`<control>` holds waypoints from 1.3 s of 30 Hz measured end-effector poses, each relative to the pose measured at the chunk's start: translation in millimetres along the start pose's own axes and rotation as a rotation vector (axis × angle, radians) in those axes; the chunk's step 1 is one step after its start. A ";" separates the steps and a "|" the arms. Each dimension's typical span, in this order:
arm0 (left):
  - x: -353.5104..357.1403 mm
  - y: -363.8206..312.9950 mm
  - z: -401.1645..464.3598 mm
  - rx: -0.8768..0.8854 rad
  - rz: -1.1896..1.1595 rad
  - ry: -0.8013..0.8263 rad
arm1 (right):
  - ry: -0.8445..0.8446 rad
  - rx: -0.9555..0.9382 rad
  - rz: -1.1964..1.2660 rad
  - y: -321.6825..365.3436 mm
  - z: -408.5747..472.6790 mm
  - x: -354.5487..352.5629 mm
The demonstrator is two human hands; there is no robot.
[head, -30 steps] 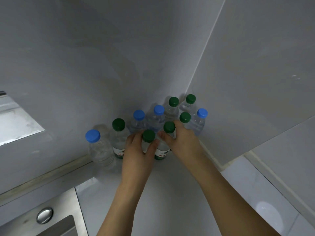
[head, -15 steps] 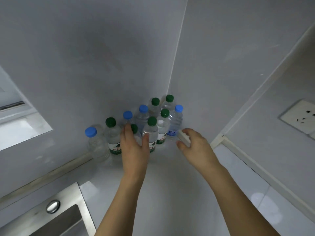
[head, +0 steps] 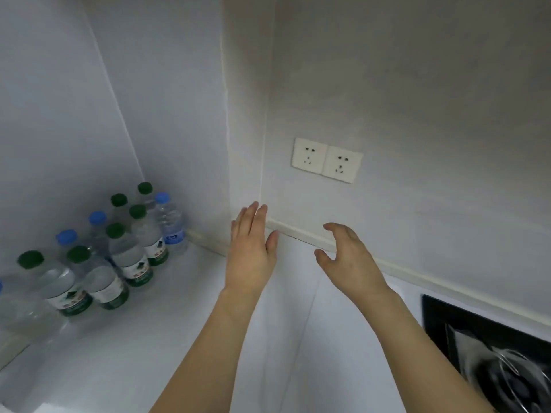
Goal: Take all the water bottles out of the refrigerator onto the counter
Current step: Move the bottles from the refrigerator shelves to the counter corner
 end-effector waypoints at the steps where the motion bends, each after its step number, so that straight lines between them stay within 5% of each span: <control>1: 11.4 -17.2 -0.6 0.040 -0.010 0.028 | -0.028 0.026 0.009 -16.8 -7.2 -13.3; 10: 109.2 -209.4 -48.1 0.377 -0.147 0.252 | -0.239 0.293 0.069 -169.6 -121.7 -141.7; 26: 201.7 -594.4 -258.7 0.866 -0.439 0.542 | -0.681 0.739 -0.028 -402.6 -457.3 -351.5; 39: 269.1 -825.3 -403.6 1.232 -0.662 0.746 | -0.922 1.111 -0.023 -534.4 -646.3 -431.0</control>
Point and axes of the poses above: each hand's wrist, its own z-axis towards the middle knuckle, its own x-axis out of the palm, y = z × x, the point moved 2 cm from there along z, towards the middle knuckle, and after that the axes turned 11 degrees about x, right-handed, at the moved point
